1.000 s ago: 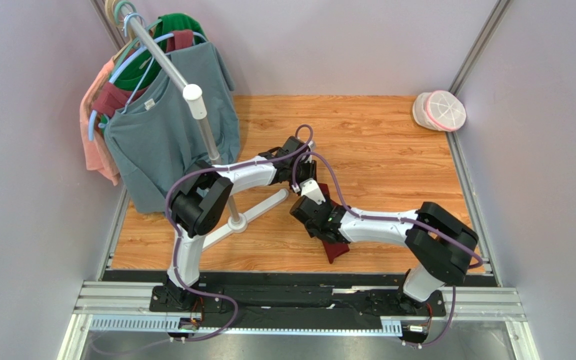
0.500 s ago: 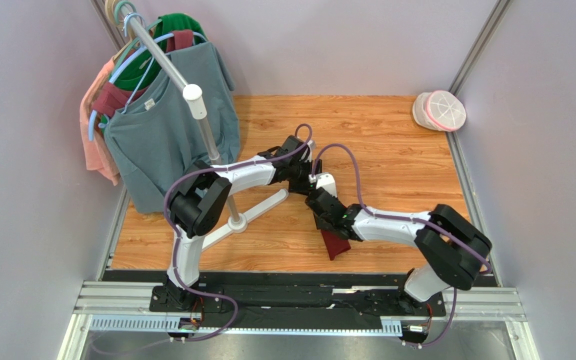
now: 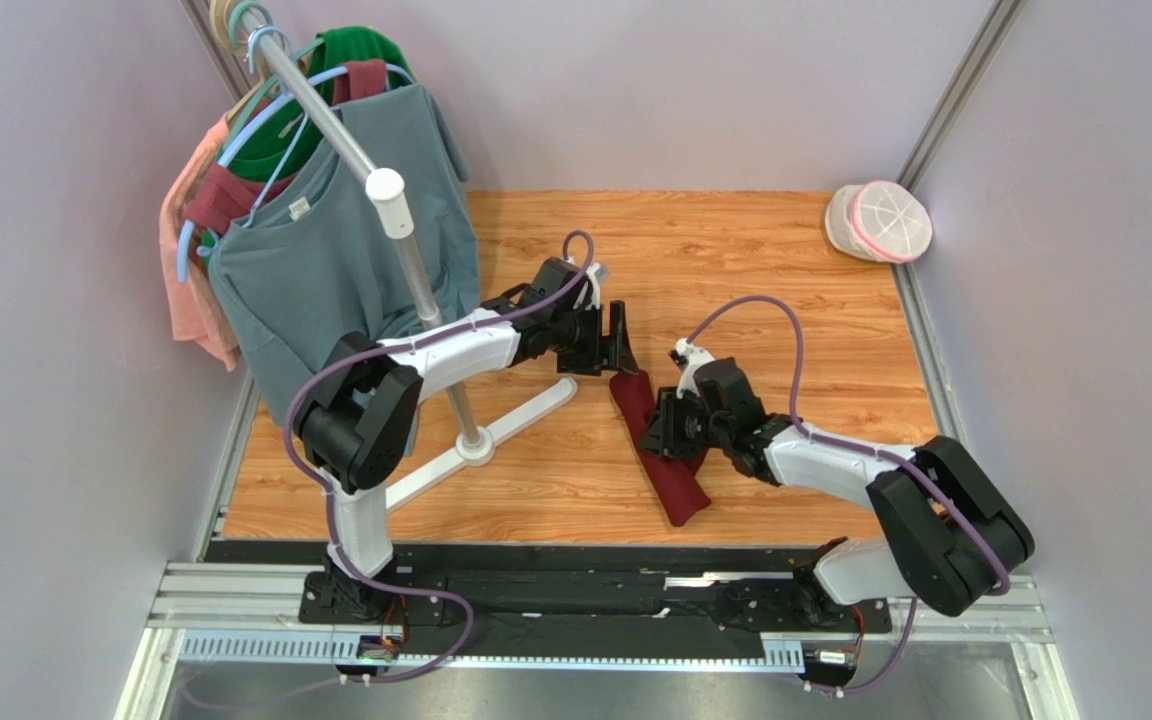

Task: Fold the napkin, place the utensils inside, and roll it up
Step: Roll the napkin with the utensil

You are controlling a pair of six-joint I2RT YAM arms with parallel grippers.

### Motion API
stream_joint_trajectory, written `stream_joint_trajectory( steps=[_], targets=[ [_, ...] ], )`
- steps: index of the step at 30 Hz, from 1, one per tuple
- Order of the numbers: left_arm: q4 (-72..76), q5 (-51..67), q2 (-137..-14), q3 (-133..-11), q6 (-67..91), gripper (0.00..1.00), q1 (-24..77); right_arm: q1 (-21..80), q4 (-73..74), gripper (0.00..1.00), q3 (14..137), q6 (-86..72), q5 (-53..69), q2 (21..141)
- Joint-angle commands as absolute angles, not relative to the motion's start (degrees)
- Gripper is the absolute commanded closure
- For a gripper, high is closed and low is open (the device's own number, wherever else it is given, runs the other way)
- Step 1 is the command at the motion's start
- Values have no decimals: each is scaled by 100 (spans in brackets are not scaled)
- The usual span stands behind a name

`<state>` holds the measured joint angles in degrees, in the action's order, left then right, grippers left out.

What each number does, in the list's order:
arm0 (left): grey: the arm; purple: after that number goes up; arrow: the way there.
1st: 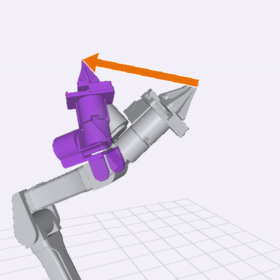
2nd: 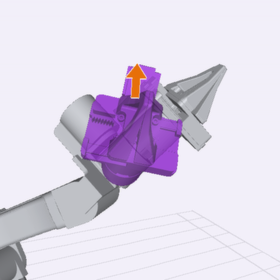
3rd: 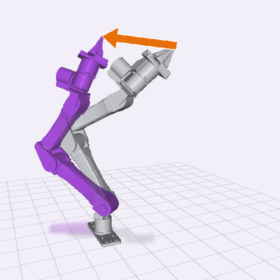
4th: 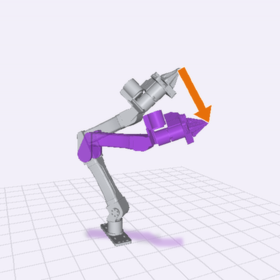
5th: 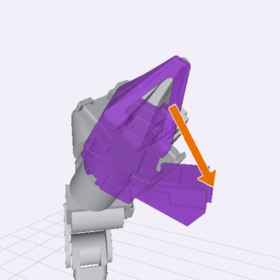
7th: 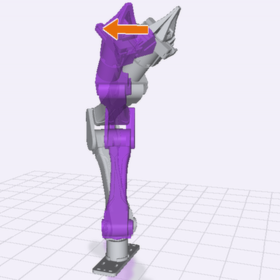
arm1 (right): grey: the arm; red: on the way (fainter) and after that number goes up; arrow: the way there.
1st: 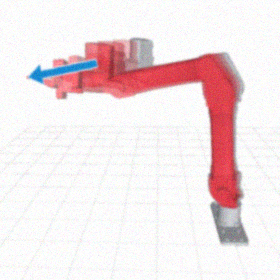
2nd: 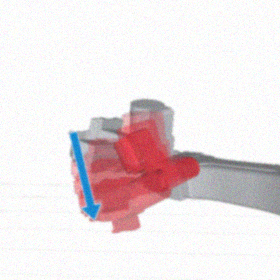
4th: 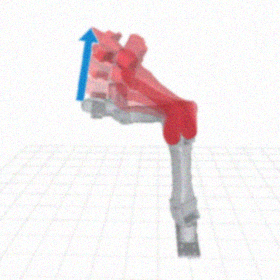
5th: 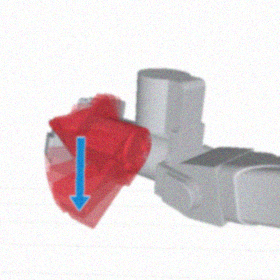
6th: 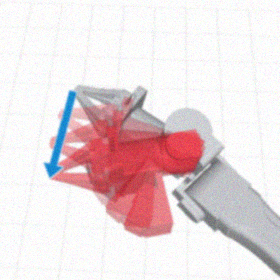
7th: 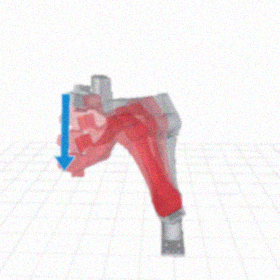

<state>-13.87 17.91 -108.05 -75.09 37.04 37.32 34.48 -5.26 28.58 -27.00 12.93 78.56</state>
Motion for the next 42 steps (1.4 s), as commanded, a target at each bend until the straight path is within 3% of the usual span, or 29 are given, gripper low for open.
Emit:
stream_joint_trajectory(
  steps=[1,12,21,24,28,32,33,35,42],
  targets=[
    [-1178,1942,-10591,-7313,3639,21,3753,3059,-1230,74,2698,-2918,2706,7945],
    [-642,2197,-10854,-7198,3797,21,3744,2321,-2258,75,2540,-3190,4085,8551],
    [-703,2285,-11083,-7198,3815,24,3762,1978,-2900,77,2557,-3411,4535,9140],
    [-782,2320,-11223,-7321,3779,31,3770,1977,-2743,77,2654,-3314,4483,9202],
    [-958,2320,-11390,-7558,3674,59,3814,1969,-2295,73,2786,-2972,4272,9071],
    [-1291,2312,-11540,-7778,3499,79,3832,1977,-1375,56,3032,-2611,4008,8720],
    [-1362,2303,-11601,-7822,3472,90,3832,1978,-1188,51,3111,-2515,3886,8606],
    [-1502,2303,-11645,-7945,3419,99,3832,1986,-576,47,3356,-2243,3675,8315],
    [-1652,2277,-11663,-8095,3419,100,3832,2670,1018,43,4174,-1601,1789,7471]
  ],
)
